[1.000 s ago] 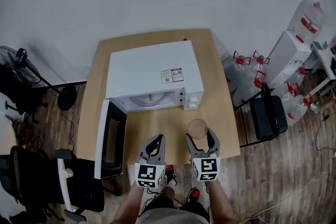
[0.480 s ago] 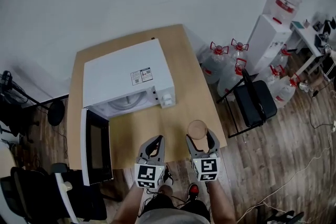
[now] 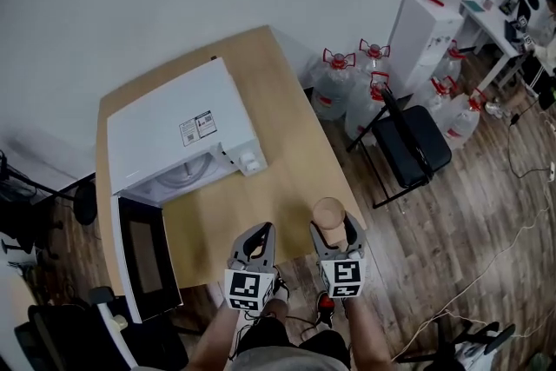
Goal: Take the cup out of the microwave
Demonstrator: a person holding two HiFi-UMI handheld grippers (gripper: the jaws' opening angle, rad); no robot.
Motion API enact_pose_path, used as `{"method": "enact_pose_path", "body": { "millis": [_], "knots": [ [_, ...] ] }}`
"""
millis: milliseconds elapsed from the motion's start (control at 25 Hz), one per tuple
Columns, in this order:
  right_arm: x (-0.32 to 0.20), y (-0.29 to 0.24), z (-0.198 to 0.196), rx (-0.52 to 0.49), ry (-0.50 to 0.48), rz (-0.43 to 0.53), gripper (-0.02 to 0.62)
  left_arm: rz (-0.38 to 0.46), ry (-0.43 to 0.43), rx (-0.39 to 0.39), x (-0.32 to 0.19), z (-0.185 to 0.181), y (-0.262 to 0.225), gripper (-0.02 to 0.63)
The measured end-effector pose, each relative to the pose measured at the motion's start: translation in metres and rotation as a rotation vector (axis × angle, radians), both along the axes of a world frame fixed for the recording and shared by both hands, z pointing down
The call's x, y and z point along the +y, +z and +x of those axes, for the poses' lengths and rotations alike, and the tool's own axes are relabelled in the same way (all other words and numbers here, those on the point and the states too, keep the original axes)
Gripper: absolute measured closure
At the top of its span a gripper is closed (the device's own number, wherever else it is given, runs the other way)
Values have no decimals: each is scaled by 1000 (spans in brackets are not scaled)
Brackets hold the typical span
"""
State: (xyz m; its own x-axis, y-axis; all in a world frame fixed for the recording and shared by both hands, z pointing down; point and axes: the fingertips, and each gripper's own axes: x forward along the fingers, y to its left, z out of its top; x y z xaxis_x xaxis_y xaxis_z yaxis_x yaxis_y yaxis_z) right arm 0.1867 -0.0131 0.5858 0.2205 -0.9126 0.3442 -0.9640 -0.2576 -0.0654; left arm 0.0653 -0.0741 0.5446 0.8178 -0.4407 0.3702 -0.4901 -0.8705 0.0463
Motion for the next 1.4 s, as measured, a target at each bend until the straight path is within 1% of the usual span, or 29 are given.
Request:
{"method": "enact_pose_path", "body": {
  "millis": [360,800,1160,1400],
  "knots": [
    [2,36,14,-36,58,-29,258,-24,65,-51,-3,18,33,583],
    [1,81,24,-73,91,-63,258,-50,124,-106,-2,33,70,583],
    [-2,91,26,-57,95,-55,258,-63,159,-128,3,45,82,583],
    [0,95,30,-69,124,-65,258,-62,163,-134,9,46,83,583]
  ]
}}
